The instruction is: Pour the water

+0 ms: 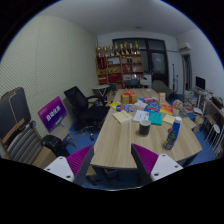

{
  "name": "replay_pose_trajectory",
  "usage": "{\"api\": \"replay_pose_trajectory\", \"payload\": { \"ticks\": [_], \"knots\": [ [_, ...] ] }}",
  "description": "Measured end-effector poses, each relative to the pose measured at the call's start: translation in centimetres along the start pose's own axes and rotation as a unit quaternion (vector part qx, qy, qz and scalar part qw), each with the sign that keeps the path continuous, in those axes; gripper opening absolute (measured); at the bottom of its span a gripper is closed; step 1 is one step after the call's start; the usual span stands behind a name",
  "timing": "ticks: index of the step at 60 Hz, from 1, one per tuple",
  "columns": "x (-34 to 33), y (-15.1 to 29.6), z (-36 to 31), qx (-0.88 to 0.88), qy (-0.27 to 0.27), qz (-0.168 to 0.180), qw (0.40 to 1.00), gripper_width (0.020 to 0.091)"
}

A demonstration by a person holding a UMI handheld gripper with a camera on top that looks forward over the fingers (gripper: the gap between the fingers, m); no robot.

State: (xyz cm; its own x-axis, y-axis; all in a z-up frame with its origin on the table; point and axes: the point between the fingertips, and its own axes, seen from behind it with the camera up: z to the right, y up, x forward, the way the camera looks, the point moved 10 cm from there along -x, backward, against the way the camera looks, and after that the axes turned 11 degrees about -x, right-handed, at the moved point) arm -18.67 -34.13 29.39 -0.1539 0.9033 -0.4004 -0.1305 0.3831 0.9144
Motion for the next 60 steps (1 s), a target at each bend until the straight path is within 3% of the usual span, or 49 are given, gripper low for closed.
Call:
{"api": "replay_pose_trajectory", "payload": {
  "ticks": [7,8,20,37,48,60],
  "knots": [
    [0.1,-0.5,1.0,0.0,-0.016,-0.001,1.0,0.0816],
    [0.5,0.0,-1.8,-0.001,-0.023,-0.003,1.0,0.0816],
    [2.5,-1.8,2.0,0.003,-0.066,0.008,0.998,0.0813],
    [10.7,-8.8,20.5,0.022,-0.183,0.021,0.983,0.0814],
    [19.8,-11.6,29.0,0.008,-0.211,0.019,0.977,0.0814],
    [26.9,-12.3,31.8,-0.005,-0.205,0.056,0.977,0.0803]
  ]
}}
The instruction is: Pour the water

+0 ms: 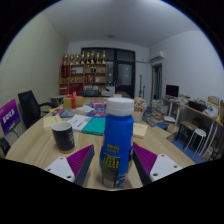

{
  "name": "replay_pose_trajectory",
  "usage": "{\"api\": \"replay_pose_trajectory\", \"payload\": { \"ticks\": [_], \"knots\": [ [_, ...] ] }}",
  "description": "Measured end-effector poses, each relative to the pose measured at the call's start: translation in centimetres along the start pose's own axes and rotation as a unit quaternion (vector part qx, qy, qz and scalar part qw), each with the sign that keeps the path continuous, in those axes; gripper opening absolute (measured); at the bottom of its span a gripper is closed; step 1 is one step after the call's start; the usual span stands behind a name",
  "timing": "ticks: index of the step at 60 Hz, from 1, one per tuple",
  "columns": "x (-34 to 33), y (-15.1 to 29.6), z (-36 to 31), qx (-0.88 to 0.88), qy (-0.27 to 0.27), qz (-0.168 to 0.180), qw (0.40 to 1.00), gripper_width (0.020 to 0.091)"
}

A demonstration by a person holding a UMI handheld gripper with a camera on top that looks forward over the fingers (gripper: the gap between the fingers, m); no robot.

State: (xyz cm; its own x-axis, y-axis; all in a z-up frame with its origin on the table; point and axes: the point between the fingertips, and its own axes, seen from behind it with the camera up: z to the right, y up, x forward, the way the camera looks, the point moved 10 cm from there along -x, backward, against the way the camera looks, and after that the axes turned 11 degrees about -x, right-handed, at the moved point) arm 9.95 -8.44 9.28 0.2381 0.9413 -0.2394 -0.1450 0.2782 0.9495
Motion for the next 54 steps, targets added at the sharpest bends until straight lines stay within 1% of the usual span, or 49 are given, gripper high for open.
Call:
{"api": "replay_pose_trajectory", "payload": {
  "ticks": [2,5,7,9,13,14,15,17,18,21,22,23,27,28,32,35,40,43,44,45,50,53,54],
  "knots": [
    [0.8,-0.2,0.2,-0.008,0.001,0.0,1.0,0.0805],
    [1.9,-0.9,0.3,-0.021,-0.013,-0.008,1.0,0.0613],
    [2.2,-0.7,0.3,-0.015,-0.013,0.01,1.0,0.0595],
    [2.5,-0.8,0.3,-0.006,-0.012,0.01,1.0,0.0561],
    [2.9,-1.0,-0.2,0.008,-0.001,0.0,1.0,0.0555],
    [3.0,-1.1,-0.2,0.011,0.003,-0.003,1.0,0.0567],
    [3.1,-1.1,-0.2,0.014,0.004,-0.004,1.0,0.0536],
    [3.1,-1.0,0.0,0.019,0.007,-0.011,1.0,0.0538],
    [3.2,-0.9,0.0,0.018,0.008,-0.016,1.0,0.0512],
    [3.8,-0.3,-0.1,0.006,0.017,-0.038,0.999,0.0497],
    [3.8,0.1,0.0,-0.001,0.018,-0.041,0.999,0.0498],
    [3.8,0.6,0.1,-0.009,0.019,-0.042,0.999,0.048],
    [3.9,3.0,0.9,-0.06,0.004,-0.04,0.997,0.048],
    [3.2,3.8,2.1,-0.081,0.004,-0.042,0.996,0.048],
    [4.4,6.2,2.0,-0.19,-0.015,-0.046,0.981,0.048],
    [4.2,8.8,2.9,-0.308,-0.018,-0.057,0.95,0.0478],
    [5.5,12.4,0.9,-0.477,-0.035,-0.021,0.878,0.0477],
    [6.5,13.4,-0.9,-0.572,-0.043,-0.006,0.819,0.0481],
    [6.4,14.5,-0.4,-0.605,-0.036,-0.001,0.795,0.0483],
    [6.7,14.2,-1.3,-0.632,-0.045,0.003,0.773,0.048],
    [9.1,14.2,-3.6,-0.749,-0.04,0.01,0.662,0.0475],
    [10.1,14.2,-4.3,-0.797,-0.044,0.009,0.603,0.048],
    [8.9,14.7,-3.5,-0.81,-0.041,0.005,0.585,0.048]
  ]
}}
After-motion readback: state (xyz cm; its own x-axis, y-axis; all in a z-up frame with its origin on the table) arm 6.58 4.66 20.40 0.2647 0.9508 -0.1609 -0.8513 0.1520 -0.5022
